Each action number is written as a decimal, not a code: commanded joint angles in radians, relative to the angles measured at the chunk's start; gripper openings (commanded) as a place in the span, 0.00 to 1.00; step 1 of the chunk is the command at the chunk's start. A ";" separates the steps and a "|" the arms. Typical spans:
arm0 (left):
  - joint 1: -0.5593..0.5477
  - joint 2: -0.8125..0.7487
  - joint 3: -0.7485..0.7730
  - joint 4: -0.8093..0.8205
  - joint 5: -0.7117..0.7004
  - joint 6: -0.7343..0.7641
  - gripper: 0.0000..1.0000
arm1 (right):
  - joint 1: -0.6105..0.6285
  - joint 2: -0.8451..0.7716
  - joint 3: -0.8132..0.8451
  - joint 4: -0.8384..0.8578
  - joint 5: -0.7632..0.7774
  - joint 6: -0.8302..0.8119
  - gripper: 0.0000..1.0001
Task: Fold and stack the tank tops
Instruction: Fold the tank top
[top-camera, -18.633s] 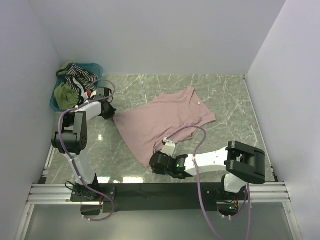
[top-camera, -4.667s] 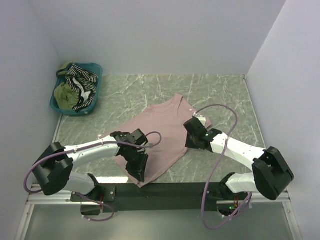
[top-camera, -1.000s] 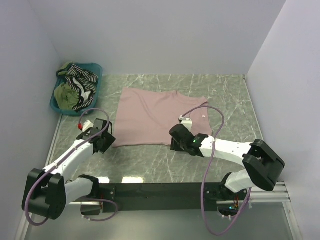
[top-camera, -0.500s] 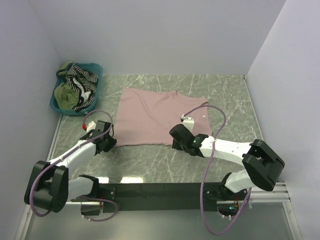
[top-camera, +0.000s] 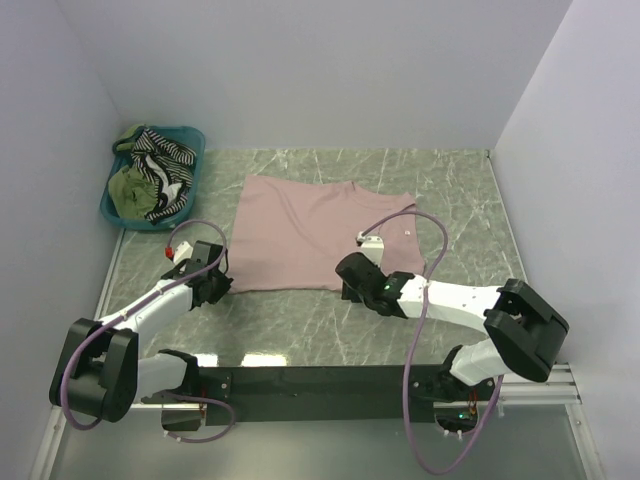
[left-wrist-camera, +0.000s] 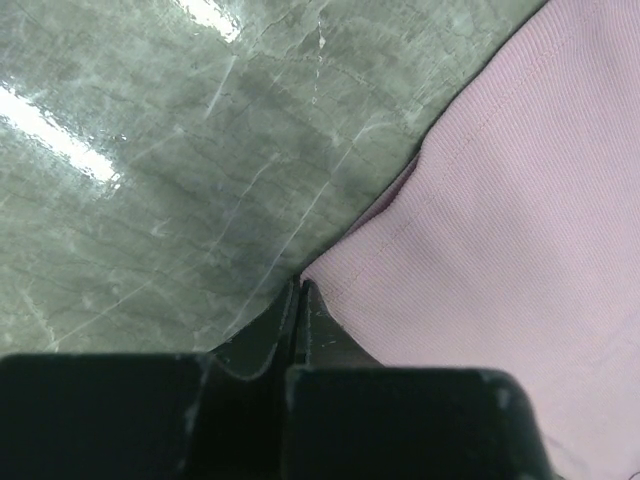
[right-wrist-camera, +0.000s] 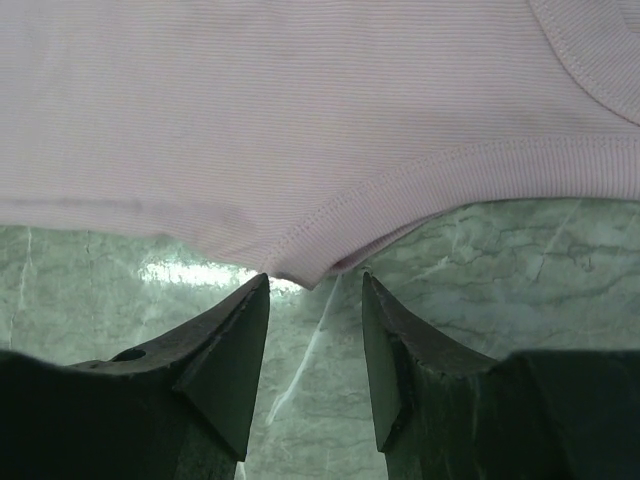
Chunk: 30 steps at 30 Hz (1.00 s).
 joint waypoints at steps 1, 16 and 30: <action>0.003 -0.015 0.008 -0.023 -0.033 0.034 0.01 | 0.032 -0.015 -0.005 0.029 0.066 -0.006 0.49; 0.005 -0.023 0.051 -0.040 -0.039 0.067 0.01 | 0.091 0.034 0.042 0.110 0.129 -0.179 0.45; 0.005 -0.018 0.085 -0.048 -0.022 0.089 0.01 | 0.095 0.118 0.021 0.067 0.077 -0.109 0.44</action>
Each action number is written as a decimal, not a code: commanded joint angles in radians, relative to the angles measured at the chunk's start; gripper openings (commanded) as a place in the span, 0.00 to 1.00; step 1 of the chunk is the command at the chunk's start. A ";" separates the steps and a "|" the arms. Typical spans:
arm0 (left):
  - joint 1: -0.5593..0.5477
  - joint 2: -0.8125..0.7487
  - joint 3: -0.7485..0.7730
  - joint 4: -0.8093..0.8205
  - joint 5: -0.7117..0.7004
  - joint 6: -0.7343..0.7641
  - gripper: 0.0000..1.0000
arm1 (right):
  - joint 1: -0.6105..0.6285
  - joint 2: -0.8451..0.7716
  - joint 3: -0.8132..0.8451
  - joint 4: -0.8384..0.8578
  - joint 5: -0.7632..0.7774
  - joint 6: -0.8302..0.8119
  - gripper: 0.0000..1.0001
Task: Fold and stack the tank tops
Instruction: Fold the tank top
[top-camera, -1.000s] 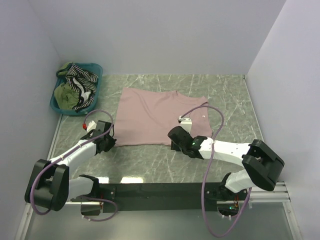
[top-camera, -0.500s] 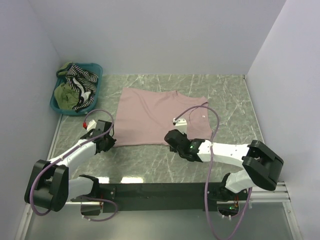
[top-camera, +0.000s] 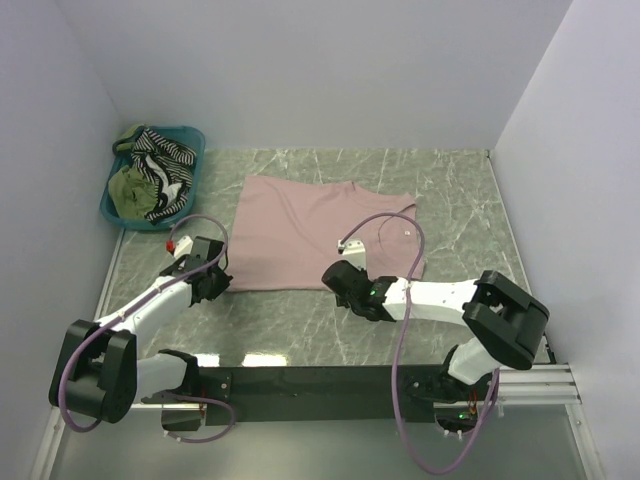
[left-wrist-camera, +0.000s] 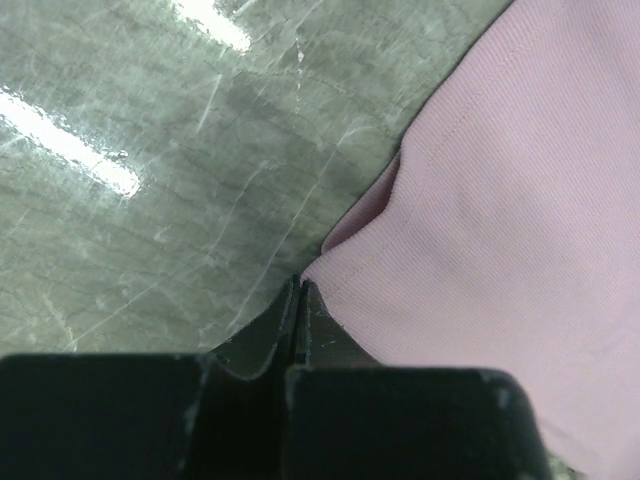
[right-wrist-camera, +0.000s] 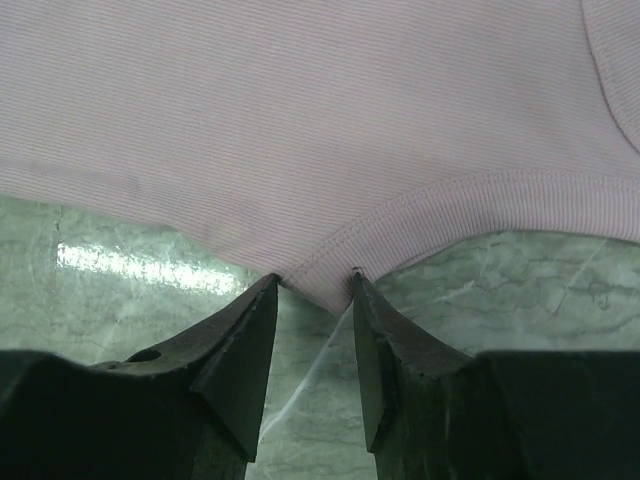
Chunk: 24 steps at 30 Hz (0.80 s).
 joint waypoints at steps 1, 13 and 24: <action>0.005 -0.012 0.044 0.000 -0.013 0.024 0.01 | 0.011 0.015 -0.008 0.008 0.000 0.032 0.44; 0.005 -0.001 0.054 0.000 -0.003 0.034 0.01 | 0.011 0.039 -0.022 0.000 -0.014 0.044 0.36; 0.005 -0.002 0.070 -0.017 -0.011 0.047 0.01 | 0.011 -0.032 0.020 -0.089 0.045 0.015 0.00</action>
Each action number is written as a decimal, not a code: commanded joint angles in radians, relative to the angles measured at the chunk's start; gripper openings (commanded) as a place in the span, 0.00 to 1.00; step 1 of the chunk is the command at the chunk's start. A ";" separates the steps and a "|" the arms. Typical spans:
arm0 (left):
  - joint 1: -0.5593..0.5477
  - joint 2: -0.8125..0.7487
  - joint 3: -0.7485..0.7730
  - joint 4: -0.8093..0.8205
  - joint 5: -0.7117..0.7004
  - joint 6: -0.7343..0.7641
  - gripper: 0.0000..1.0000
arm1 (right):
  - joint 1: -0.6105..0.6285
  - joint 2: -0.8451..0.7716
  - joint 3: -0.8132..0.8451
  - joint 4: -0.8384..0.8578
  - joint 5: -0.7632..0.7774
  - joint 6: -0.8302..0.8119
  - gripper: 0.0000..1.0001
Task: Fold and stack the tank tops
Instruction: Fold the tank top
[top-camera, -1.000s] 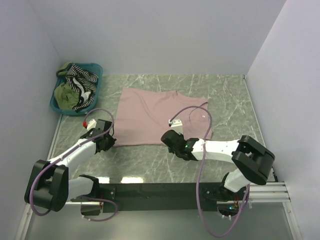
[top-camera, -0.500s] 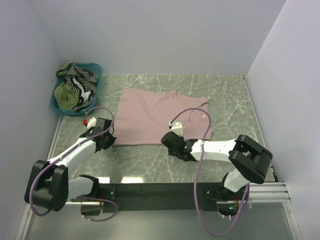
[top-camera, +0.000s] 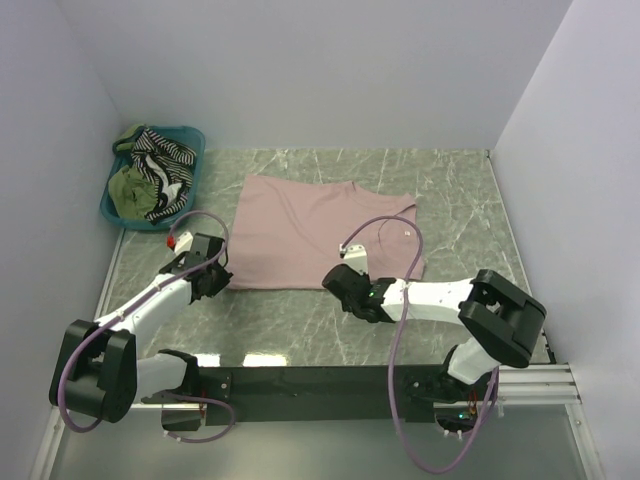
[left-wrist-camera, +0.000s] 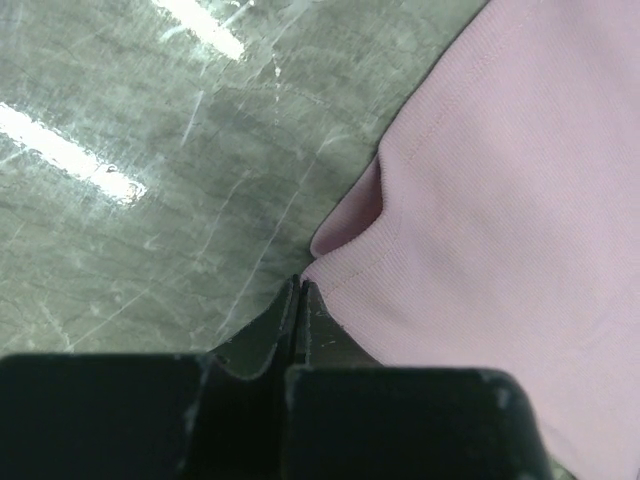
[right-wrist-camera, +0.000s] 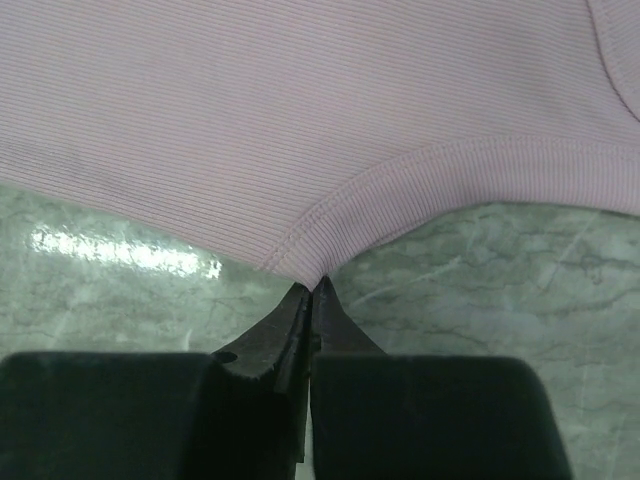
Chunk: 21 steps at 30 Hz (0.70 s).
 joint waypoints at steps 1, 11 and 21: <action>0.006 -0.012 0.044 -0.014 -0.015 0.021 0.01 | 0.006 -0.065 0.030 -0.060 0.043 -0.008 0.00; 0.009 -0.052 0.044 -0.089 -0.033 0.022 0.01 | 0.008 -0.213 0.016 -0.165 -0.033 -0.013 0.00; 0.009 0.015 0.139 -0.083 0.001 -0.001 0.01 | -0.015 -0.116 0.109 -0.202 -0.024 -0.091 0.00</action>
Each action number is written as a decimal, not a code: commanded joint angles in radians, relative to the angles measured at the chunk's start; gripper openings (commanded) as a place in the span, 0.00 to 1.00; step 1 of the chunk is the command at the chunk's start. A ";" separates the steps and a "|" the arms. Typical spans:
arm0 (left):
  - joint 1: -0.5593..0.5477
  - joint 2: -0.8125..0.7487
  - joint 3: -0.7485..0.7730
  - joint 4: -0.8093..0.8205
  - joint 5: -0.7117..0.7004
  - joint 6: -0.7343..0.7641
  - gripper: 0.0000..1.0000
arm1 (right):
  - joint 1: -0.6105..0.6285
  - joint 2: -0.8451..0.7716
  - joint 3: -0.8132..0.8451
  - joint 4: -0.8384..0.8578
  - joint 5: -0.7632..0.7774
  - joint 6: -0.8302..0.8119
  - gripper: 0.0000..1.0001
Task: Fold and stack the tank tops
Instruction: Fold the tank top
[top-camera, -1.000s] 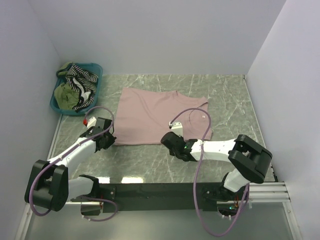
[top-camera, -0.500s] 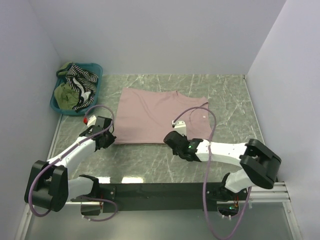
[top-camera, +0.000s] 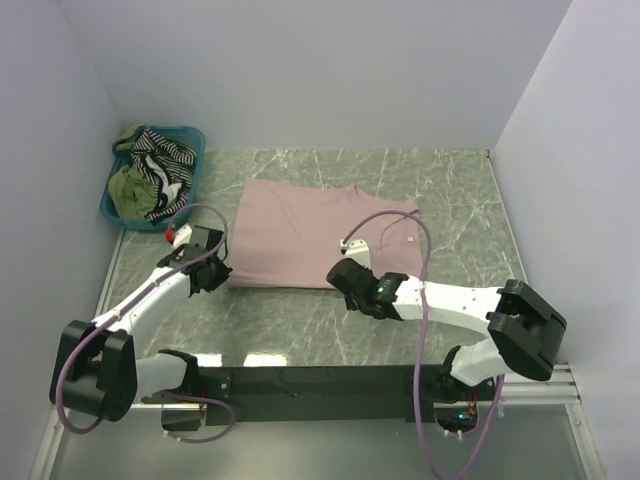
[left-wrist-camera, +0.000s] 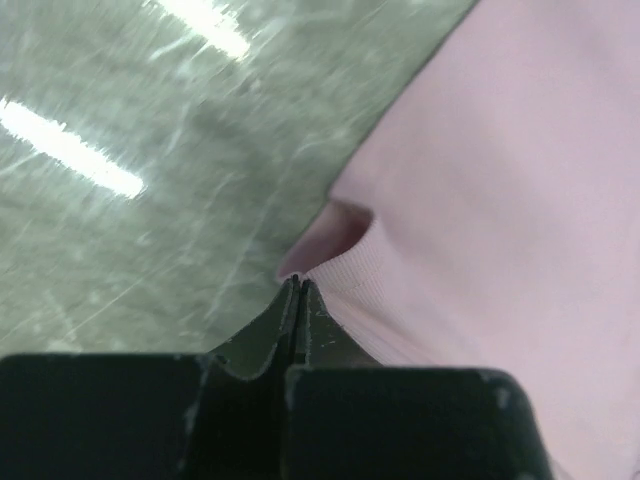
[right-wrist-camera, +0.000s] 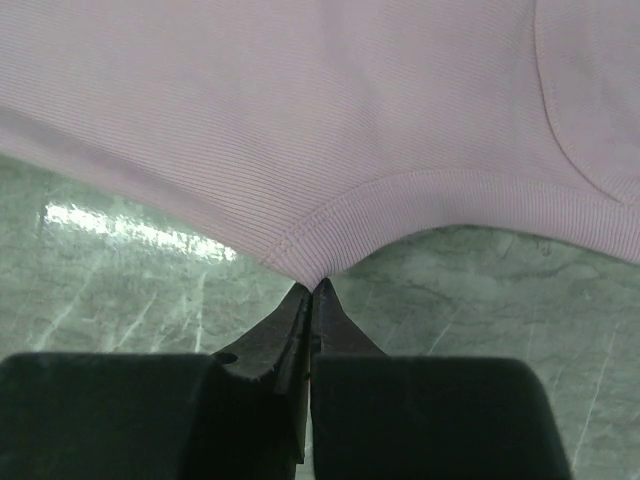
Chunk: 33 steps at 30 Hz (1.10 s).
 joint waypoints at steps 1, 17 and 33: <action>0.005 0.035 0.092 0.010 -0.007 -0.006 0.01 | -0.019 0.023 0.083 -0.030 0.024 -0.057 0.00; 0.008 0.233 0.282 0.042 -0.008 -0.004 0.01 | -0.195 0.111 0.199 -0.002 -0.082 -0.194 0.00; 0.069 0.463 0.491 0.057 0.010 -0.013 0.01 | -0.291 0.255 0.348 0.013 -0.125 -0.237 0.00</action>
